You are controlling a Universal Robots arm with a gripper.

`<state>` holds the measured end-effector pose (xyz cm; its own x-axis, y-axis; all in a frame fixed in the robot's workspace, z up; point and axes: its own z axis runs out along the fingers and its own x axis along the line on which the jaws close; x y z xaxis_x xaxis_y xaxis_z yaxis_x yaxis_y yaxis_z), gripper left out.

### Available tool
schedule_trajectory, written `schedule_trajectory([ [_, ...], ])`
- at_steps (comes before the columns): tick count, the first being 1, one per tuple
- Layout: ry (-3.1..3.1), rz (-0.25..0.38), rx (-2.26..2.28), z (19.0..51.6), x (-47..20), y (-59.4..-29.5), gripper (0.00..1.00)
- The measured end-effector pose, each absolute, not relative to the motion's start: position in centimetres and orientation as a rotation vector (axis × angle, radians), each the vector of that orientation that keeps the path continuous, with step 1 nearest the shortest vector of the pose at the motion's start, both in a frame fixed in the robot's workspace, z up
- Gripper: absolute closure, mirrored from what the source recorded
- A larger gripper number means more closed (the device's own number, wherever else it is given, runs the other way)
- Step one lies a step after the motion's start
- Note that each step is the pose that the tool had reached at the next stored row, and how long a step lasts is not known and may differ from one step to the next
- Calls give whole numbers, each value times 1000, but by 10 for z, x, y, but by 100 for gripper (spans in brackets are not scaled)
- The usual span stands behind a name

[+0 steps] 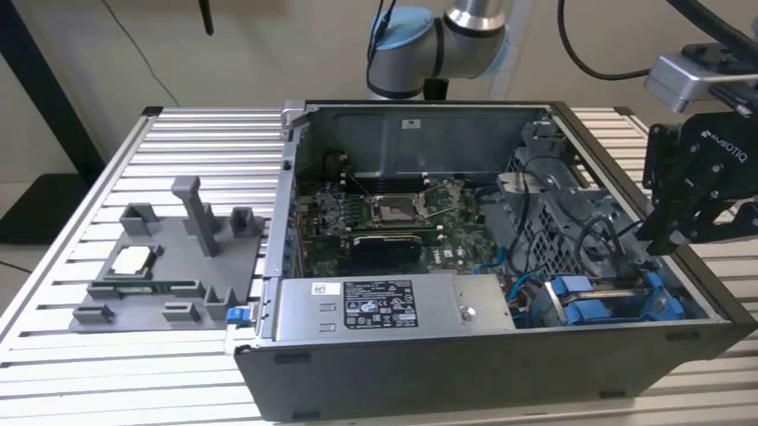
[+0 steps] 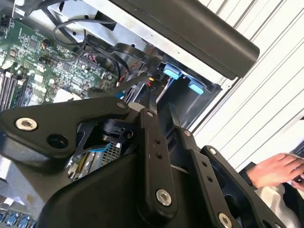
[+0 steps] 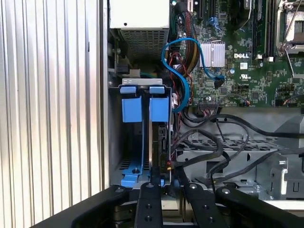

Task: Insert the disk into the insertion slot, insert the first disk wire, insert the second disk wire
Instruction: 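Insert the second disk wire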

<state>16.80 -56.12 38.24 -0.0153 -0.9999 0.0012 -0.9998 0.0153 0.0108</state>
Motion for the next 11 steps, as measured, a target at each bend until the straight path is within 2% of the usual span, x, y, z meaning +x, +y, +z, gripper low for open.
schedule_trajectory([
  [11, -2232, -11, 2199, 382, 177, -561, 74],
])
